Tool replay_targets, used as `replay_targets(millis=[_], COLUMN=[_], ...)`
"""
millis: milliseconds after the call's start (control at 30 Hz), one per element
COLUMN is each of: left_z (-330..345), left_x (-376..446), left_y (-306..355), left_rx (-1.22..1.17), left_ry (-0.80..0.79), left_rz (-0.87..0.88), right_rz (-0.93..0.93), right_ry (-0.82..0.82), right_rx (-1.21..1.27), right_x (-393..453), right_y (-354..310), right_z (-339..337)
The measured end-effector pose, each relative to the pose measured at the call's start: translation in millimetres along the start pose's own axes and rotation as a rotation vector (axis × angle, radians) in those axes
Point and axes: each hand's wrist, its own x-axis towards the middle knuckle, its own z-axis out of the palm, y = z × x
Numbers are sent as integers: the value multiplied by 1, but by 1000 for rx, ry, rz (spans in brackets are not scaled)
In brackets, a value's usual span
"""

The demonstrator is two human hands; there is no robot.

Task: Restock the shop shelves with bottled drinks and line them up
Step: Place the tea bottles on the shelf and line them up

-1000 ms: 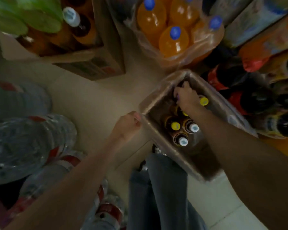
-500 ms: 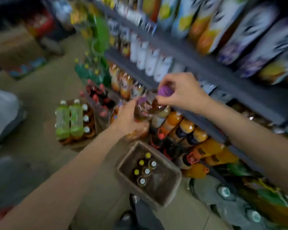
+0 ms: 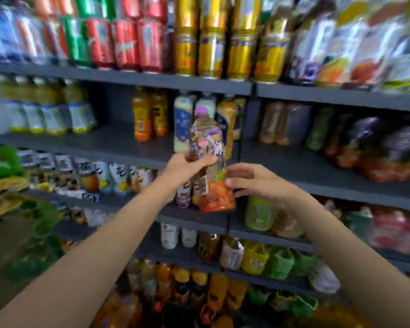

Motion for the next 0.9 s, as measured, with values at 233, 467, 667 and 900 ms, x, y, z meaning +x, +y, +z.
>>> replay_targets(millis=[233, 467, 667, 900], left_z=[188, 346, 410, 482], left_x=[29, 59, 88, 116], left_y=[79, 123, 107, 104], left_rx=[-10, 89, 228, 381], left_ry=[-167, -307, -212, -146], left_rz=[191, 374, 186, 133], right_rz=[-106, -62, 147, 379], right_ry=[300, 874, 1055, 870], right_rx=[-89, -437, -454, -508], right_x=[-61, -112, -127, -103], right_y=[44, 130, 180, 172], right_z=[-157, -302, -370, -417])
